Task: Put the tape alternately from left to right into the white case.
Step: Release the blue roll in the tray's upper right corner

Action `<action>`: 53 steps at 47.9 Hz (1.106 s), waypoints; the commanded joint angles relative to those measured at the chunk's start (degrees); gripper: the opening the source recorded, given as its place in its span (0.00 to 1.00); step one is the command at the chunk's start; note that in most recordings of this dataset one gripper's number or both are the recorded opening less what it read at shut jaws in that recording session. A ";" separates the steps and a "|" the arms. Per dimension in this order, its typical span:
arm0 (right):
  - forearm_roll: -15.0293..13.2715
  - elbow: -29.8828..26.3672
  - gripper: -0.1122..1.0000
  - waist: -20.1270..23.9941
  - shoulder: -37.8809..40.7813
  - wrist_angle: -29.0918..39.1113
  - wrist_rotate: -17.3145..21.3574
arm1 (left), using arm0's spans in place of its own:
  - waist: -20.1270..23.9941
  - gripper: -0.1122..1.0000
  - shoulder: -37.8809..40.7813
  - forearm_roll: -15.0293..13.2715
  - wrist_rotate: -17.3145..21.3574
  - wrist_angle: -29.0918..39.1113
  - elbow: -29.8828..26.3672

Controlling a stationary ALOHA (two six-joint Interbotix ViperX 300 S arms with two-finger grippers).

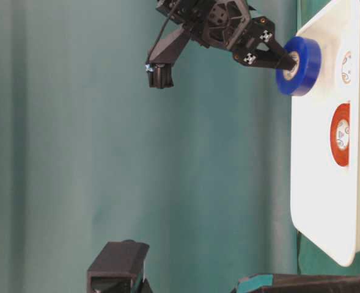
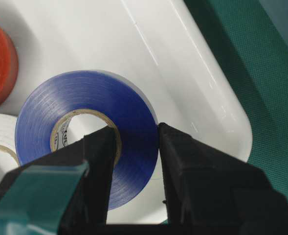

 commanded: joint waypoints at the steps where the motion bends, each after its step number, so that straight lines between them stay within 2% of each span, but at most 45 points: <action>1: -0.18 -1.49 0.32 -0.09 -1.49 -0.53 -0.09 | -0.18 0.77 -0.44 -0.09 0.00 -0.35 -1.14; 22: -0.18 -1.49 0.34 -0.09 -1.49 -0.44 -0.09 | -0.18 0.77 -0.44 -0.09 0.09 -0.35 -1.14; 31: -0.18 -1.49 0.83 -0.18 -1.41 -0.44 -0.09 | -0.18 0.77 -0.44 -0.09 0.09 -0.35 -1.14; 33: -0.18 -1.49 0.87 -0.09 -1.41 -0.44 -0.09 | -0.18 0.77 -0.44 -0.09 0.09 -0.35 -1.14; 37: -0.18 -1.49 0.84 -0.09 -1.41 -0.53 -0.09 | -0.18 0.77 -0.44 -0.09 0.09 -0.35 -1.14; 53: -0.18 -1.49 0.84 0.00 -1.58 -0.53 0.00 | -0.18 0.77 -0.44 -0.09 0.09 -0.35 -1.14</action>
